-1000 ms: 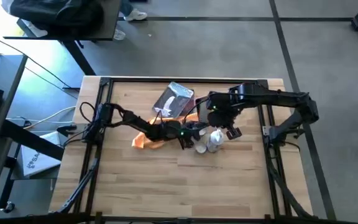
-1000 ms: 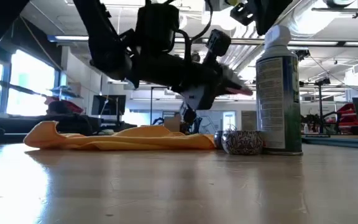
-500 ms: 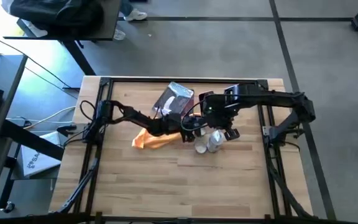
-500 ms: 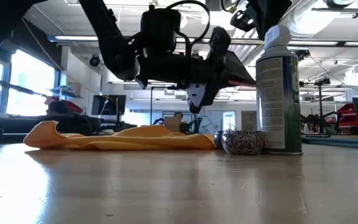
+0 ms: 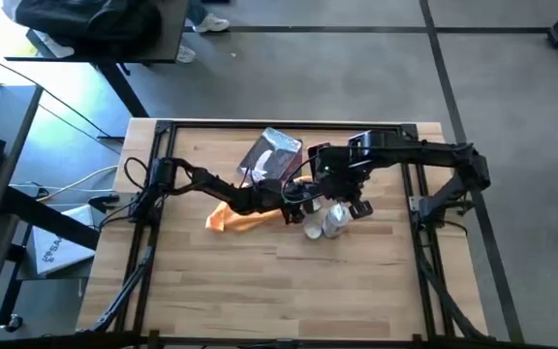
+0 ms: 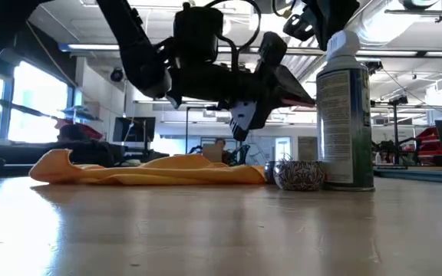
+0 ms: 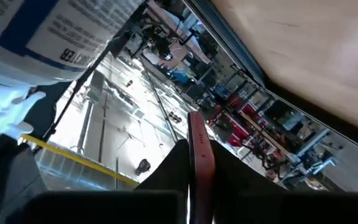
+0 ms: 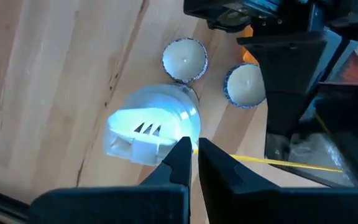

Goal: Apply microfiber cloth
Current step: Spray the pink phone using the white spray bottle

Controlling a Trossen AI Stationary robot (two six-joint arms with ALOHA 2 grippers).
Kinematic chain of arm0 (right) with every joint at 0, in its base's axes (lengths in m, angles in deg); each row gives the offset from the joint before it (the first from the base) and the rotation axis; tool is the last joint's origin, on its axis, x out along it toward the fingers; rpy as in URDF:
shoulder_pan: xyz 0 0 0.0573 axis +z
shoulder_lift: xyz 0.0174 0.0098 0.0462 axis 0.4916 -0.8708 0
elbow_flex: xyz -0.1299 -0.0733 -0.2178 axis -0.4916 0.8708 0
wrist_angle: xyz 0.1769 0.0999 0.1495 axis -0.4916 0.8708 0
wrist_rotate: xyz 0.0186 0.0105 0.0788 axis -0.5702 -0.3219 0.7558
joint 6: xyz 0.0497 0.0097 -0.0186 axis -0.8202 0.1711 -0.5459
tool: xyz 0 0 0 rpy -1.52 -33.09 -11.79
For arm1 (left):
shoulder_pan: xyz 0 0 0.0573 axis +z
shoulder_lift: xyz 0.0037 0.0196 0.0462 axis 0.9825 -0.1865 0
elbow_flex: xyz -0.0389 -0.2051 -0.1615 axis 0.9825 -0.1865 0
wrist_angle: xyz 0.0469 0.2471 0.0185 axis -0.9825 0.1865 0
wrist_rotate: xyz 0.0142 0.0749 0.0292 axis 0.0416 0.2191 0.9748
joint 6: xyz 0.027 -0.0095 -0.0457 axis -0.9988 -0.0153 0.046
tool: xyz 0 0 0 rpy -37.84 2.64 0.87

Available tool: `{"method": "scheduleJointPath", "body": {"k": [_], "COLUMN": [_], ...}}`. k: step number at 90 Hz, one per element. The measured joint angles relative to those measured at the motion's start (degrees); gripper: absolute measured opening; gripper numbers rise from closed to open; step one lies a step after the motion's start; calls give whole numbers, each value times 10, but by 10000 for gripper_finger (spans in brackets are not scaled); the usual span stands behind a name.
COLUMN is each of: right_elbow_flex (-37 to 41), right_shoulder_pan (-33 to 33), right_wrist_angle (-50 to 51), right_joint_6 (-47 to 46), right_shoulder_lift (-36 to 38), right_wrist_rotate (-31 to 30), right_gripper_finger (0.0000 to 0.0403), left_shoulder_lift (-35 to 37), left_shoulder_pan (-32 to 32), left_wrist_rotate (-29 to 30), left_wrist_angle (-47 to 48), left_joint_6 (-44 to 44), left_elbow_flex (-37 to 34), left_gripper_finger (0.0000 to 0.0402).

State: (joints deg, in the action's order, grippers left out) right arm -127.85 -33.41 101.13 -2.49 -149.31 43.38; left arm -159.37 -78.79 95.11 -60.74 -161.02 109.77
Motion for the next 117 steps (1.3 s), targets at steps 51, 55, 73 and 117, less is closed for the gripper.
{"method": "scheduleJointPath", "body": {"k": [51,55,73,117], "right_elbow_flex": [1,1,2,-124], "right_shoulder_pan": [-2,-2,-2,39], "right_wrist_angle": [-7,-8,-12,49], "right_joint_6": [9,9,14,-47], "right_shoulder_lift": [-2,-2,-3,-4], "right_wrist_rotate": [7,8,26,-137], "right_gripper_finger": [0,0,0,0], "left_shoulder_lift": [0,0,0,1], "left_shoulder_pan": [3,9,28,50], "left_wrist_rotate": [-168,-181,-285,-185], "left_wrist_angle": [73,75,81,42], "left_joint_6": [74,80,136,172], "left_elbow_flex": [-20,-20,-15,13], "left_gripper_finger": [10,10,10,10]}}
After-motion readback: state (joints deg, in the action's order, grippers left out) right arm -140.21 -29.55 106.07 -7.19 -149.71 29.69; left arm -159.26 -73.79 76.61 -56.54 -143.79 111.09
